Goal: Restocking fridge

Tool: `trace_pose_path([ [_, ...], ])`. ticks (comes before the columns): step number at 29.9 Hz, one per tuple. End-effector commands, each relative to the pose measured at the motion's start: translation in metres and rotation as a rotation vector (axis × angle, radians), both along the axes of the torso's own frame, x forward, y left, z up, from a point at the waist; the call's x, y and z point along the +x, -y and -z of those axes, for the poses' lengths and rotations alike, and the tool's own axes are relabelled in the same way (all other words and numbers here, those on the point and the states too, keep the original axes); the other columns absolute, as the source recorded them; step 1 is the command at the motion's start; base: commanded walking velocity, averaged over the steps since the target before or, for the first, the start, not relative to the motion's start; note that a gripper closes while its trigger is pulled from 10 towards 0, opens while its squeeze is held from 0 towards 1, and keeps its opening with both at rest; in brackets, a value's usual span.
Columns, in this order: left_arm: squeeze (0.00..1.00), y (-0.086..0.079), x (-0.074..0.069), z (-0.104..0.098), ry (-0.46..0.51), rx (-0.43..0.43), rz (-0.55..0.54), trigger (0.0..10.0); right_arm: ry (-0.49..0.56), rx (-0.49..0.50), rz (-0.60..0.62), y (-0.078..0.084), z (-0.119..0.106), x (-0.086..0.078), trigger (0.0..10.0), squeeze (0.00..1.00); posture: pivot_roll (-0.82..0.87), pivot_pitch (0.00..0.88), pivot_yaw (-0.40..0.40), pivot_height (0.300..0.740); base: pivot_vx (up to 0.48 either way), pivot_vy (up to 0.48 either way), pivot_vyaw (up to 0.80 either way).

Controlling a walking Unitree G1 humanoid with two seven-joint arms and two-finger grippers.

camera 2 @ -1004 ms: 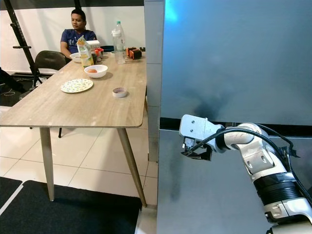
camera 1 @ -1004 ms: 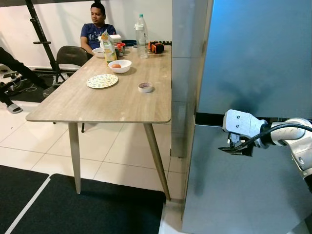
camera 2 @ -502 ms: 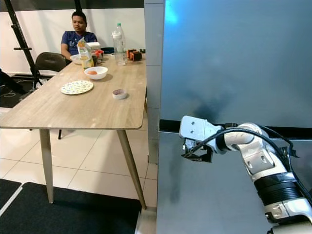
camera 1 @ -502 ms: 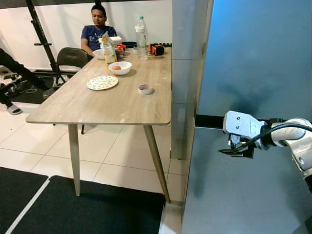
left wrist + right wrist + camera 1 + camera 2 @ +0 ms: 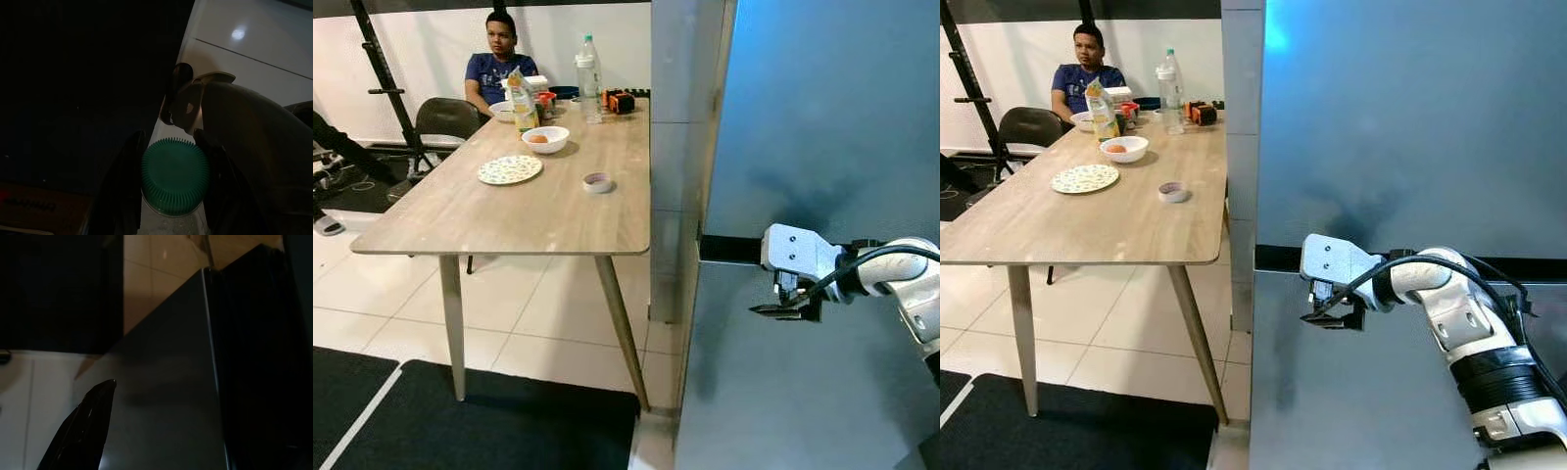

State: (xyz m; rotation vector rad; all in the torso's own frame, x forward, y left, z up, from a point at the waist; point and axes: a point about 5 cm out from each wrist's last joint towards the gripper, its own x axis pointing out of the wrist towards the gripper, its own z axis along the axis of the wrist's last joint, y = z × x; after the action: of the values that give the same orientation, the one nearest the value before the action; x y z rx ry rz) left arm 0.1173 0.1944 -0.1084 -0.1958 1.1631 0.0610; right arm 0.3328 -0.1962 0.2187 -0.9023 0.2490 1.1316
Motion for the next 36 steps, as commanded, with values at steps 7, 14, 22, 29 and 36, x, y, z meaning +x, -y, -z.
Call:
trace_pose_path([
  [7,0.00,0.000,-0.001,0.000,0.000,-0.002,-0.012,10.0,-0.150,0.039,-0.147,-0.016,0.021,-0.014,10.0,0.00,-0.10,0.000,0.000,0.740,0.000,0.000,0.00],
  [14,0.00,0.000,-0.001,0.000,0.000,-0.004,-0.013,10.0,-0.133,0.208,-0.267,-0.023,-0.004,-0.026,10.0,0.00,-0.10,0.000,0.000,0.740,0.000,0.000,0.00],
  [22,0.00,0.000,-0.001,0.000,-0.001,-0.006,-0.014,10.0,-0.089,0.532,-0.533,-0.034,-0.053,-0.053,10.0,0.00,-0.10,0.000,0.004,0.740,0.000,0.000,0.00],
  [29,0.00,0.000,-0.001,0.000,-0.001,-0.010,-0.016,10.0,-0.029,0.575,-0.457,-0.040,-0.055,-0.041,10.0,0.00,-0.10,0.000,0.005,0.740,0.000,0.000,0.00],
  [36,0.00,0.000,-0.001,0.000,-0.001,-0.013,-0.016,10.0,0.023,0.444,-0.277,-0.033,-0.046,-0.023,10.0,0.00,-0.10,0.000,0.002,0.740,0.000,0.000,0.00],
])
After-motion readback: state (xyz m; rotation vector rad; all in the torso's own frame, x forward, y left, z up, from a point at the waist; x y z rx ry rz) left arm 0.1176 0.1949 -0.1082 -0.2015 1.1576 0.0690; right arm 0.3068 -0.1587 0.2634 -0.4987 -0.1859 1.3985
